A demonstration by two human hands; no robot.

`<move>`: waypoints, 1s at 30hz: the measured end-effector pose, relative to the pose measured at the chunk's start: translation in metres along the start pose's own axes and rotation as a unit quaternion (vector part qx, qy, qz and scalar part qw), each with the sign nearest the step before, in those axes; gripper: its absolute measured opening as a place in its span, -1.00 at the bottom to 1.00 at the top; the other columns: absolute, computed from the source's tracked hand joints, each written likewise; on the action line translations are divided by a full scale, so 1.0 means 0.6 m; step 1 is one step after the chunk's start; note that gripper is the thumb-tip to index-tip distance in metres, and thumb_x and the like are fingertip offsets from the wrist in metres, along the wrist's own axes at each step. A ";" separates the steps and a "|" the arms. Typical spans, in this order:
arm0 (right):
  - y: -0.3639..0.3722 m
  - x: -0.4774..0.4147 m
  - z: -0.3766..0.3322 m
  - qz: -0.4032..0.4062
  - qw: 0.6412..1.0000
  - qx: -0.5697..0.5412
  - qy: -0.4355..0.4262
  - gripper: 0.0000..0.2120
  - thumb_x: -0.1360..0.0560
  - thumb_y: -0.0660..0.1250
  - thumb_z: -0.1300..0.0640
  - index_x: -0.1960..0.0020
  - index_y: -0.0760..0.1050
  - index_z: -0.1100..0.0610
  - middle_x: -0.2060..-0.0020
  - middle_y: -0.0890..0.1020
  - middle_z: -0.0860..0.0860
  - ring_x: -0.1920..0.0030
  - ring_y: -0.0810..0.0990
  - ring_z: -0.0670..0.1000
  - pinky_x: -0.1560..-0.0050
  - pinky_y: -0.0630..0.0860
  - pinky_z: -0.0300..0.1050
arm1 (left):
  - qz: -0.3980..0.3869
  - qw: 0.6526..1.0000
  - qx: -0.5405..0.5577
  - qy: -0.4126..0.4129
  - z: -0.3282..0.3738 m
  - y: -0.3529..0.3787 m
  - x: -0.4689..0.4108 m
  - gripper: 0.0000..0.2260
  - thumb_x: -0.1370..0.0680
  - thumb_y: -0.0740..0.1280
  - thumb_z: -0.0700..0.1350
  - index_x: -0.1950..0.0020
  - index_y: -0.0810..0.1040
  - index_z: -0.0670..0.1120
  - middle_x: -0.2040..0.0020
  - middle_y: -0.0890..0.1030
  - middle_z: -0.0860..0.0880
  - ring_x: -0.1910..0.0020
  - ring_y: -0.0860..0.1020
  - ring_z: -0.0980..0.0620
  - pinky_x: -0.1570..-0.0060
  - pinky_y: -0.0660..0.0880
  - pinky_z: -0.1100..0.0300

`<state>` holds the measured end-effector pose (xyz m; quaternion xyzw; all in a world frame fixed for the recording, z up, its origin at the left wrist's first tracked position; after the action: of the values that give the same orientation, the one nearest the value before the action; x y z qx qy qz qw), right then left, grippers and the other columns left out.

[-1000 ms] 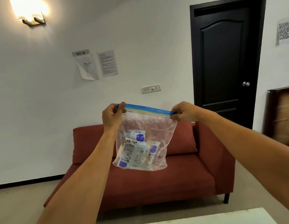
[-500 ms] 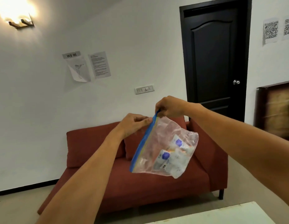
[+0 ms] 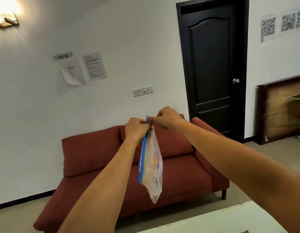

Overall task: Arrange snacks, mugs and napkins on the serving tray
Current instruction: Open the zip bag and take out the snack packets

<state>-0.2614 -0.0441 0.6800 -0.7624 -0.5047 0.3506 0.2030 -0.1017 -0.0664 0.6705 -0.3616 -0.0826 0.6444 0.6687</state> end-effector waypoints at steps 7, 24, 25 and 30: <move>0.051 0.012 -0.006 -0.094 0.946 -0.282 0.131 -0.80 -0.44 0.48 0.15 0.00 0.68 0.24 0.16 0.76 0.14 0.39 0.69 -0.07 0.44 0.59 -0.23 | 0.037 0.998 0.005 -0.046 -0.018 0.011 0.001 -0.69 -0.43 0.51 -0.09 0.48 0.53 -0.05 0.47 0.56 0.03 0.46 0.52 0.05 0.41 0.49 0.14; 0.054 -0.017 0.027 -0.058 0.992 -0.104 0.051 -0.84 -0.56 0.31 0.21 -0.01 0.65 0.25 0.06 0.71 0.20 0.08 0.70 0.13 0.01 0.69 0.08 | -0.021 0.981 0.156 -0.116 -0.078 -0.005 -0.013 -0.83 -0.44 0.57 -0.15 0.30 0.63 -0.09 0.17 0.71 -0.15 0.07 0.69 -0.19 0.04 0.65 -0.06; 0.052 -0.017 0.028 -0.061 0.997 -0.044 0.026 -0.84 -0.58 0.31 0.19 -0.03 0.65 0.22 0.04 0.70 0.17 0.04 0.69 0.14 -0.01 0.68 0.08 | -0.008 0.994 0.072 -0.084 -0.078 -0.009 -0.014 -0.83 -0.44 0.55 -0.13 0.30 0.63 -0.05 0.16 0.72 -0.11 0.05 0.69 -0.16 0.03 0.65 -0.04; 0.060 0.004 0.014 0.012 0.940 0.307 -0.145 -0.81 -0.55 0.34 0.19 -0.16 0.51 0.17 -0.08 0.57 0.10 -0.03 0.61 0.16 0.13 0.50 0.00 | 0.042 0.973 -0.214 0.073 -0.045 0.001 0.008 -0.92 -0.51 0.39 -0.06 0.11 0.61 -0.05 0.06 0.69 -0.07 0.00 0.63 -0.16 0.06 0.55 0.03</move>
<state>-0.2447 -0.0569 0.6498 -0.6099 -0.3872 0.5974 0.3480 -0.0856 -0.0720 0.6488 -0.5458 -0.1541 0.6111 0.5522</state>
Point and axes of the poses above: each hand's wrist, its own x-axis away from the middle knuckle, its own y-axis out of the palm, z = x × y, the point moved 3 cm from there along -x, towards the middle knuckle
